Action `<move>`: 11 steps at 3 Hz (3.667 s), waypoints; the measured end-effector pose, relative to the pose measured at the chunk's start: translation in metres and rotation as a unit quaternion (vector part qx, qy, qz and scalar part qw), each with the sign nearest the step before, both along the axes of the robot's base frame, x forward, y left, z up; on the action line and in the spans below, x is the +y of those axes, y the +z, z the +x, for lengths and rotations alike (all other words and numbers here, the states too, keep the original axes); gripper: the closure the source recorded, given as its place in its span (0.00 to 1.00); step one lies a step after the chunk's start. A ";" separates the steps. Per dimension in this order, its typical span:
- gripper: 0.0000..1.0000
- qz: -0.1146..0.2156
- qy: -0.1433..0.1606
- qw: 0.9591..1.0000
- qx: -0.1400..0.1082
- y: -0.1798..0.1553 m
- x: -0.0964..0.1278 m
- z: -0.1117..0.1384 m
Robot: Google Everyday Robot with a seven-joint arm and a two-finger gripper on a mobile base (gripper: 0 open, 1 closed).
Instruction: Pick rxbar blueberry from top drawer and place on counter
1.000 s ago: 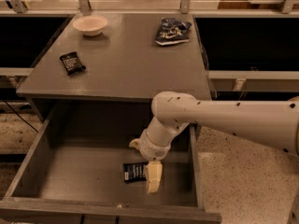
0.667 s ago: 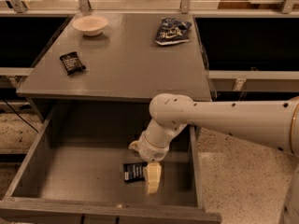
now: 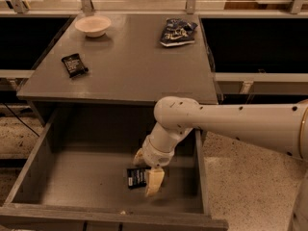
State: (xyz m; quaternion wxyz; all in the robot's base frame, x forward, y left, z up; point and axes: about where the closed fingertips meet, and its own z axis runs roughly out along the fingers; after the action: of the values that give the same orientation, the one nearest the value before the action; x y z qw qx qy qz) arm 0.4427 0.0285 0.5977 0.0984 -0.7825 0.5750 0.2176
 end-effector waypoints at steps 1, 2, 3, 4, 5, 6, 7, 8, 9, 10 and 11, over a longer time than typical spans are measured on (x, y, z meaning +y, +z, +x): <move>0.50 0.000 0.000 1.000 0.000 0.000 0.000 0.000; 0.74 0.000 0.000 1.000 0.000 0.000 0.000 0.000; 0.95 0.000 0.000 1.000 0.000 0.000 0.000 0.000; 1.00 0.000 0.000 1.000 0.000 0.000 0.000 0.000; 1.00 -0.001 -0.001 1.000 0.000 0.004 0.000 0.000; 1.00 -0.006 -0.005 1.000 0.000 0.026 -0.002 0.004; 1.00 -0.012 0.002 1.000 -0.007 0.047 0.000 0.006; 1.00 -0.015 0.006 1.000 -0.009 0.057 0.002 0.007; 1.00 -0.027 0.013 0.999 -0.021 0.076 0.001 0.010; 1.00 -0.038 0.008 0.998 -0.059 0.112 -0.010 0.013; 1.00 -0.054 -0.016 0.994 -0.090 0.140 -0.032 0.018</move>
Offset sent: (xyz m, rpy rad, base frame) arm 0.0000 0.0000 0.0000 0.0000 0.0000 0.0000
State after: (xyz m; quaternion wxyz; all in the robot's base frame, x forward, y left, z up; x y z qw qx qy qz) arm 0.4605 -0.0031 0.7376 0.1111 -0.7941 0.5867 0.1131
